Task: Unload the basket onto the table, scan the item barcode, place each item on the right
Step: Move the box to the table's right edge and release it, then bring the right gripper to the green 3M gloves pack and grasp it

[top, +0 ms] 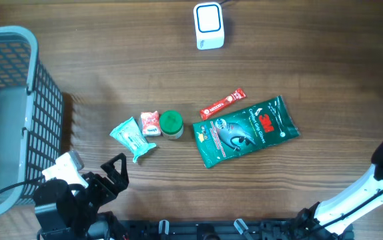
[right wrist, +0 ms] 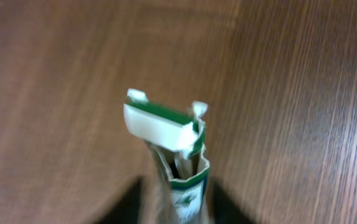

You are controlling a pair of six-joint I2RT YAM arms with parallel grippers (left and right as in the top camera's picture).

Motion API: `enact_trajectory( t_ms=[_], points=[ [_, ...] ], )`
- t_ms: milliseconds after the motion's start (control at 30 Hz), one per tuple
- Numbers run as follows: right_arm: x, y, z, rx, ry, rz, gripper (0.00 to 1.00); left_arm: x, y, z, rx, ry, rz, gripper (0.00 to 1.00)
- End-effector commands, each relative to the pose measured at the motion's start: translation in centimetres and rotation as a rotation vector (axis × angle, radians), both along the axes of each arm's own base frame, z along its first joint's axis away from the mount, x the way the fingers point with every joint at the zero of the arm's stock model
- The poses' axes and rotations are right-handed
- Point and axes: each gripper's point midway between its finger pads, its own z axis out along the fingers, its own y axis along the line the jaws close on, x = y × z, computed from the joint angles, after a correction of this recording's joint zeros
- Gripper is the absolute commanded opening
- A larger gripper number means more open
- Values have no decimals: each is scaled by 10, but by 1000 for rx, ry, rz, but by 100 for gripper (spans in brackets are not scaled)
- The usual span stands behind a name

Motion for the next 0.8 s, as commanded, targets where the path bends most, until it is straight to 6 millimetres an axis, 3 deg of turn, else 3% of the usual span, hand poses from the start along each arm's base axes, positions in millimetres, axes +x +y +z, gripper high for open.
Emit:
enact_trajectory(
  t_ms=[0, 33, 67, 167, 267, 367, 467, 533, 600, 667, 767],
  points=[
    [14, 5, -3, 74, -71, 117, 89, 0, -2, 0, 10, -6, -21, 100],
    [20, 7, 5, 97, -112, 151, 100, 0, -2, 0, 10, -6, -21, 100],
    [26, 10, 16, 110, -156, 196, 99, 0, -2, 0, 10, -6, -21, 100],
    [44, 37, 84, 147, -345, 357, 100, 0, -2, 0, 10, -6, -21, 100],
    [42, 66, 144, 138, -431, 437, 100, 0, -2, 0, 10, -6, -22, 100],
    [17, 114, 220, 104, -494, 474, 100, 0, -2, 0, 10, -6, -22, 100],
    [-25, 167, 264, 127, -504, 497, 100, 0, -2, 0, 10, -6, -21, 100],
    [-55, 208, 275, 179, -483, 519, 100, 0, -2, 0, 10, -6, -22, 100],
    [-75, 247, 270, 304, -459, 529, 100, 0, -2, 0, 10, -6, -21, 100],
    [-93, 300, 241, 456, -340, 602, 100, 0, -2, 0, 10, -6, -21, 100],
    [-108, 350, 181, 609, -110, 554, 99, 0, -2, 0, 10, -6, -22, 100]
  ],
)
